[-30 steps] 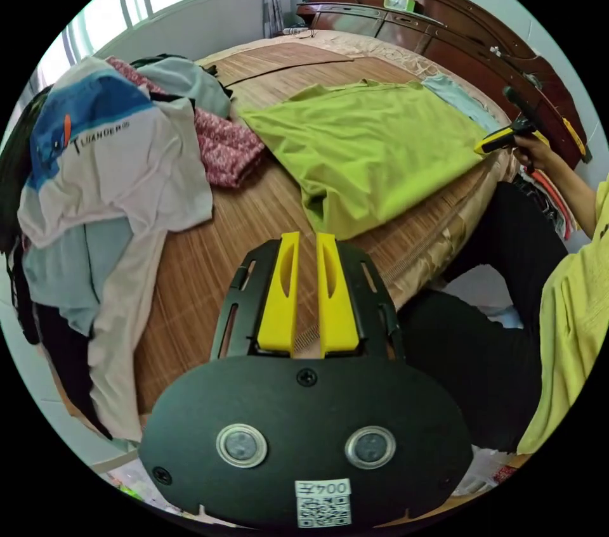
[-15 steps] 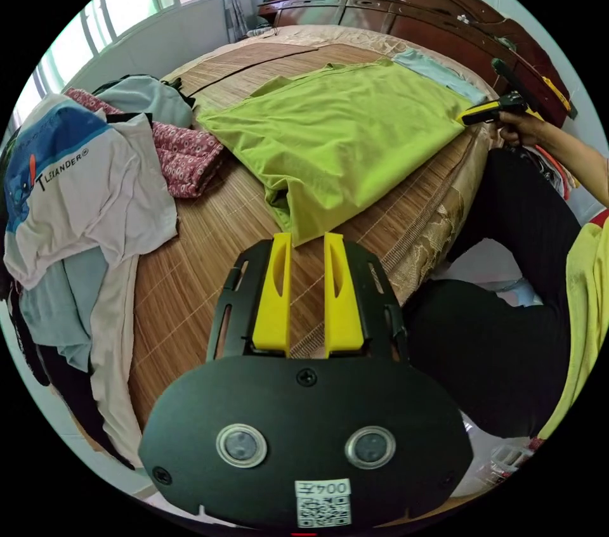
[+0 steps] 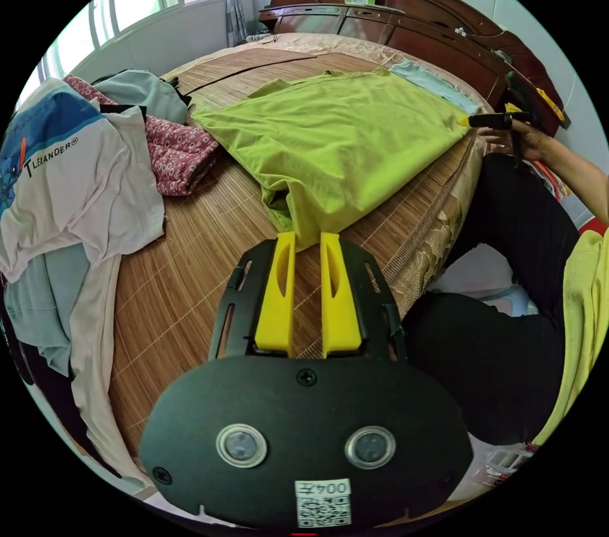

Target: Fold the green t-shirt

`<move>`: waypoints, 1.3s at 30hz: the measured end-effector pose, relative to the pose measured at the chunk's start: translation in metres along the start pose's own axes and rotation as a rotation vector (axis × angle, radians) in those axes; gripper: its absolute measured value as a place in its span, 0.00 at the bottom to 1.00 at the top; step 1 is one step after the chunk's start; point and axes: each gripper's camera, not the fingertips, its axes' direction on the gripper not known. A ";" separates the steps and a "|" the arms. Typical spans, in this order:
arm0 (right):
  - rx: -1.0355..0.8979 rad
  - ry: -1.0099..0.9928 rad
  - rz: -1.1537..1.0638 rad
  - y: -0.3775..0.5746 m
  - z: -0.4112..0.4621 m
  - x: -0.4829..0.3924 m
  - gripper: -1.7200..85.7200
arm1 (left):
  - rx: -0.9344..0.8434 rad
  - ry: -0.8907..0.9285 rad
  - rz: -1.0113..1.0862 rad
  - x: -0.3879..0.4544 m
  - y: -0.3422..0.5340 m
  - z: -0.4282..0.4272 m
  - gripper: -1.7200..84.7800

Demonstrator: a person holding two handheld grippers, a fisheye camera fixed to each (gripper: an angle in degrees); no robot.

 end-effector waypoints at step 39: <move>0.151 0.015 0.227 0.099 -0.144 0.162 0.13 | 0.045 0.020 -0.455 -0.056 0.001 -0.114 0.04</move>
